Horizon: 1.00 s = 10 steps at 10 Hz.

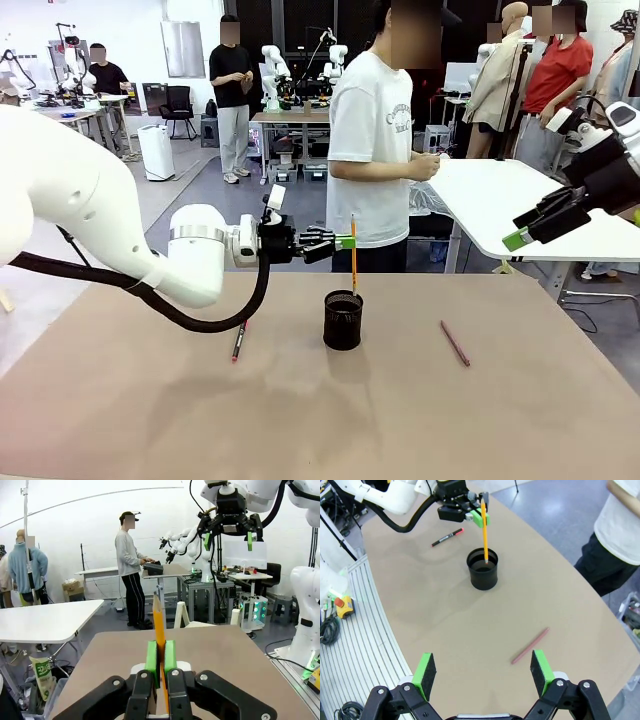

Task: Place the pens into the pen holder.
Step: Pick up a writing instrument from the table and place it into the Pen holder.

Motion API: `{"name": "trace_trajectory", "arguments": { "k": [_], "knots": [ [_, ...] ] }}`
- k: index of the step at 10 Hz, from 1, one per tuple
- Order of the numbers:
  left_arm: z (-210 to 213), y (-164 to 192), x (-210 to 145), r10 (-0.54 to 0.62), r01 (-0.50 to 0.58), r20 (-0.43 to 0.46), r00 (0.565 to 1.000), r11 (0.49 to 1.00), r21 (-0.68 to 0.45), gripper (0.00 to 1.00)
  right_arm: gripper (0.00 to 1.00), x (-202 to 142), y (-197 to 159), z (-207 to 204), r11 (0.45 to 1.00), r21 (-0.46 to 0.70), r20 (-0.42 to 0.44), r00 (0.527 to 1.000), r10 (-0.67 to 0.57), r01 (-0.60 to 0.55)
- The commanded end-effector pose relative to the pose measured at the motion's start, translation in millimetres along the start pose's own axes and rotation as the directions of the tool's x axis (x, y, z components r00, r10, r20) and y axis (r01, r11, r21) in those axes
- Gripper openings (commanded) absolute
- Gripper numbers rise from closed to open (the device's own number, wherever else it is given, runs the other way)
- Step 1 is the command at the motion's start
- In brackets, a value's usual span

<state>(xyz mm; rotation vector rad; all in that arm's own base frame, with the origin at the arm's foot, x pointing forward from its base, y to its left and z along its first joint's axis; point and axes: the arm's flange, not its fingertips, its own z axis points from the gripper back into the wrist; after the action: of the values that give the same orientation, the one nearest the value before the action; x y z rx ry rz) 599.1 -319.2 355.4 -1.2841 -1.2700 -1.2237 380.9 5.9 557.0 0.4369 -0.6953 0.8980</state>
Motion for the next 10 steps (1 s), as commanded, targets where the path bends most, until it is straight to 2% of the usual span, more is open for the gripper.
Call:
{"name": "trace_trajectory", "arguments": {
  "k": [1, 5, 10],
  "knots": [
    [4.3, 3.2, -2.0, 0.018, -0.019, -0.036, 0.999, 1.0, -0.007, 0.22, 1.0, 1.8, -0.3, -0.6, 1.0, 0.016, 0.027, 1.0, -0.005, 0.005],
    [12.7, -5.8, 4.6, 0.036, -0.036, -0.035, 0.999, 0.999, 0.005, 1.0, 1.0, 1.8, -0.3, -0.6, 1.0, 0.016, 0.027, 1.0, -0.005, 0.005],
    [49.6, -26.1, 46.0, 0.06, -0.049, -0.159, 0.985, 0.996, 0.072, 1.0, 1.0, 1.8, -0.3, -0.6, 1.0, 0.016, 0.027, 1.0, -0.005, 0.005]
  ]
}}
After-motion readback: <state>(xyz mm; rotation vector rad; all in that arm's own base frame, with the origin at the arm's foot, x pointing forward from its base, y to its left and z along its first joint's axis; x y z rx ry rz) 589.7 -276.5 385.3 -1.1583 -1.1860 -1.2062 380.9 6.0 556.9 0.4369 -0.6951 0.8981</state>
